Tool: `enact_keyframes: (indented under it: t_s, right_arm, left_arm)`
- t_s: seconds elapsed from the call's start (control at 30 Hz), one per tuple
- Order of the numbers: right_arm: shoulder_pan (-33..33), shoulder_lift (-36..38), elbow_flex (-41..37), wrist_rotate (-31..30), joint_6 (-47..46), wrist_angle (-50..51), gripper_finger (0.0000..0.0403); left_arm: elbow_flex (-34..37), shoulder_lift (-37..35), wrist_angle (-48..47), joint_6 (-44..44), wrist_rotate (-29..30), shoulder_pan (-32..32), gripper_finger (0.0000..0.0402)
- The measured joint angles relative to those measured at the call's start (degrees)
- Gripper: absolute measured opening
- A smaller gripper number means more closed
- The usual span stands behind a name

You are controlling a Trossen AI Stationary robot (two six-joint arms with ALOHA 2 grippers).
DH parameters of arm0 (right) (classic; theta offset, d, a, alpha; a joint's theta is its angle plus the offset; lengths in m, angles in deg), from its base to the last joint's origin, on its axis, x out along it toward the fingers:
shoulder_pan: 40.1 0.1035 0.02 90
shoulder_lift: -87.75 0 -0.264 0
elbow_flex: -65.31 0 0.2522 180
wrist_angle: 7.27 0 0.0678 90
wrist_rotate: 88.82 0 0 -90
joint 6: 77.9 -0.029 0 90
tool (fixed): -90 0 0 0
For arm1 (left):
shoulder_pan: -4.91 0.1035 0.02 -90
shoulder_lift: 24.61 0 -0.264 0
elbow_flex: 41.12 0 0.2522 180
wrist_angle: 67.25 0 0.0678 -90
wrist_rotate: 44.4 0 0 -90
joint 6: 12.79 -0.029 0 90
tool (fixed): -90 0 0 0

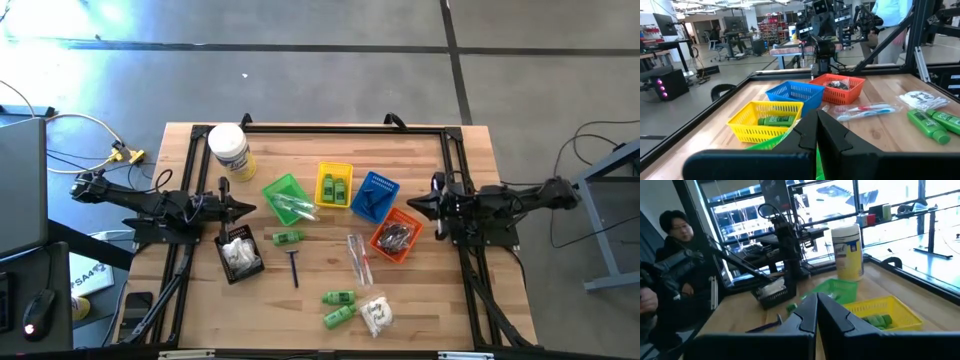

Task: Pick & Place Travel size toiletries
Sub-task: Put the shampoo bottle into the yellow bin

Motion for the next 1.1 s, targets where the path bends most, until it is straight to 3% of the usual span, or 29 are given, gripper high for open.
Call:
enact_keyframes:
  t_s: [0.27, 0.67, 1.1]
  right_arm:
    - [-1.0, 0.0, -0.3, 0.7, 1.9, -0.4, 0.0004]
    - [-1.7, 0.1, -8.4, 0.1, 8.9, -15.7, 0.0004]
    - [-2.9, 0.0, -8.5, 2.5, 4.6, -13.7, 0.0004]
  left_arm:
    - [0.0, 0.0, 0.1, -3.9, 0.5, 0.0, 0.0]
    - [0.0, 0.0, -1.6, -6.5, 0.4, 0.0, 0.0]
    - [0.0, 0.0, -1.4, -2.6, -0.5, 0.0, 0.0]
